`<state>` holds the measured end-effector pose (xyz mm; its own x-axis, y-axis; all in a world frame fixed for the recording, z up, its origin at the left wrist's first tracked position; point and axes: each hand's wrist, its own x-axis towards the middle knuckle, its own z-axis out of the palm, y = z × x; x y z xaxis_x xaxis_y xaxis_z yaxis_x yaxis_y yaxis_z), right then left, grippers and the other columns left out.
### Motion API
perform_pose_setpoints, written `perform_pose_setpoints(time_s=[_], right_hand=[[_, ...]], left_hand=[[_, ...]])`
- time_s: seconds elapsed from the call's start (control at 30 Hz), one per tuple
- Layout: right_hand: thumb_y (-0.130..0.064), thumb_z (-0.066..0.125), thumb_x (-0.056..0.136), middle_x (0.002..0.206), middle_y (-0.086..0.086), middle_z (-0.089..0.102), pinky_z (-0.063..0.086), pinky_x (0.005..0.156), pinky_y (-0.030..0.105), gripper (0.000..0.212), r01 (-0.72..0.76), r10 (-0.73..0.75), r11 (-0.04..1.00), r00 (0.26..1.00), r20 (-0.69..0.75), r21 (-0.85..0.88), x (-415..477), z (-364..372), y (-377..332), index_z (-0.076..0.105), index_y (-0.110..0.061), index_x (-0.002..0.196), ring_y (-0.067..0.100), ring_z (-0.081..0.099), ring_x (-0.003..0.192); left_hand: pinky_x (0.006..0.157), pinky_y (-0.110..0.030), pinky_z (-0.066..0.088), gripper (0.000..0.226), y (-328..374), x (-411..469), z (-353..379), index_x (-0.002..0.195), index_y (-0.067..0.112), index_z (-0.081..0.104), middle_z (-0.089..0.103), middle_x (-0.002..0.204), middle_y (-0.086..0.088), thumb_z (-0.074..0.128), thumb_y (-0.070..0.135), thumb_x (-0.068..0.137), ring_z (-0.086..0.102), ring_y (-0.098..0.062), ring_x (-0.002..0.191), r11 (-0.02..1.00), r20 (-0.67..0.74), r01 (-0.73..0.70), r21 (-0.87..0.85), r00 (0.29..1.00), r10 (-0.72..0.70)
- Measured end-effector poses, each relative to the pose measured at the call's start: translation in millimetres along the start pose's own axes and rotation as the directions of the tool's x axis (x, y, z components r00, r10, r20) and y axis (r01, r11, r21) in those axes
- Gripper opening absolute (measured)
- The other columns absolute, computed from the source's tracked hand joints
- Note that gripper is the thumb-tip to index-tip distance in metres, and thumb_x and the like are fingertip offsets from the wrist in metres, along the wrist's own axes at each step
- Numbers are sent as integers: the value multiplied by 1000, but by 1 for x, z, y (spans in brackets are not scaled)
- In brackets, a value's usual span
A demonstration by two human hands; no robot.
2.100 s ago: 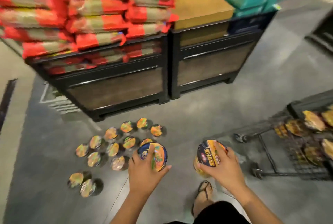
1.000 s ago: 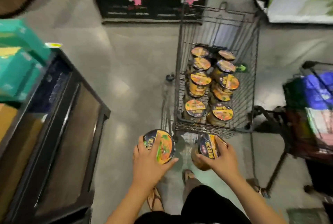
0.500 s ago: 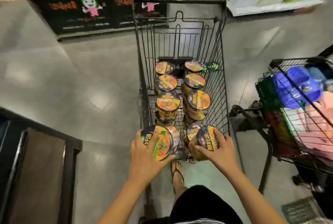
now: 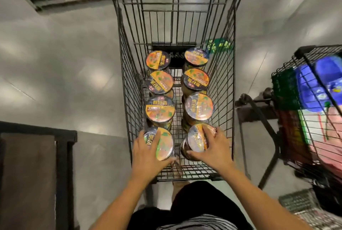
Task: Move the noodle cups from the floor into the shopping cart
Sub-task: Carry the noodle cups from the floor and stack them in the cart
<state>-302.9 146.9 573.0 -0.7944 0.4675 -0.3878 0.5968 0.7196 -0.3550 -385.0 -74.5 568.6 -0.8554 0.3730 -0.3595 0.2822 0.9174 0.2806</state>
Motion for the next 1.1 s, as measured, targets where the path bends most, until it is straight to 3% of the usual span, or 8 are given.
perform_pose_setpoints(time_s=[0.1, 0.43, 0.6, 0.7, 0.77, 0.87, 1.0, 1.1], right_hand=[[-89, 49, 50, 147, 25, 31, 35, 106, 50, 117, 20, -19, 999, 1000, 17, -38, 3, 9, 2, 38, -23, 146, 43, 36, 129], [-95, 46, 46, 146, 28, 31, 37, 104, 52, 124, 32, -30, 994, 999, 21, -103, 3, 14, 1, 34, -25, 148, 45, 37, 129], [-100, 39, 42, 147, 30, 29, 36, 105, 54, 130, 2, -1, 993, 1000, 4, -121, -5, 10, -2, 33, -27, 149, 46, 35, 132], [-96, 50, 43, 149, 28, 27, 33, 107, 51, 127, -60, 60, 993, 998, -9, -102, -16, 9, -6, 33, -27, 149, 45, 31, 134], [-95, 52, 45, 148, 27, 27, 33, 107, 51, 125, -128, 125, 989, 992, -34, -81, -28, 12, -10, 35, -26, 148, 44, 32, 133], [-98, 28, 50, 152, 23, 22, 27, 111, 48, 125, -266, 263, 963, 963, -60, -37, -52, 16, -22, 26, -26, 152, 41, 25, 138], [-82, 38, 77, 150, 16, 28, 34, 105, 42, 98, -494, 494, 869, 862, -113, 25, -108, 33, -43, 13, -27, 154, 34, 33, 133], [-77, 40, 83, 156, 17, 17, 29, 110, 42, 94, -659, 665, 745, 746, -36, 101, -156, 68, -58, 5, -28, 155, 34, 23, 142]], left_hand=[[104, -56, 38, 110, -2, 5, 13, 147, 36, 29, 22, 147, -23, 37, 97, 55, 32, -43, 129, 1000, 22, -15, 4, 1000, 15], [107, -56, 32, 112, -7, 1, 9, 151, 35, 22, 11, 155, -26, 39, 94, 58, 20, -43, 138, 991, 75, -81, 103, 995, 73], [110, -56, 29, 101, -6, 0, -5, 149, 30, 33, 21, 153, -30, 28, 93, 70, 21, -45, 140, 985, 94, -121, 127, 990, 109], [109, -55, 30, 94, -10, 4, -13, 144, 26, 43, 23, 152, -30, 29, 89, 75, 25, -44, 139, 964, 90, -210, 163, 976, 198], [104, -55, 36, 89, -13, 7, -18, 139, 24, 49, 29, 149, -30, 36, 85, 76, 28, -43, 136, 930, 106, -303, 207, 952, 286], [103, -53, 39, 85, -15, 11, -28, 136, 24, 54, 34, 147, -31, 37, 82, 76, 35, -45, 134, 863, 160, -424, 276, 905, 393], [118, -49, 8, 73, -17, 6, -45, 151, 26, 24, 1, 160, -22, 33, 67, 92, 0, -40, 147, 707, 310, -625, 330, 779, 544], [120, -47, 4, 70, -22, -2, -53, 152, 25, 21, 3, 161, -15, 33, 63, 94, -2, -36, 147, 605, 367, -732, 314, 681, 633]])
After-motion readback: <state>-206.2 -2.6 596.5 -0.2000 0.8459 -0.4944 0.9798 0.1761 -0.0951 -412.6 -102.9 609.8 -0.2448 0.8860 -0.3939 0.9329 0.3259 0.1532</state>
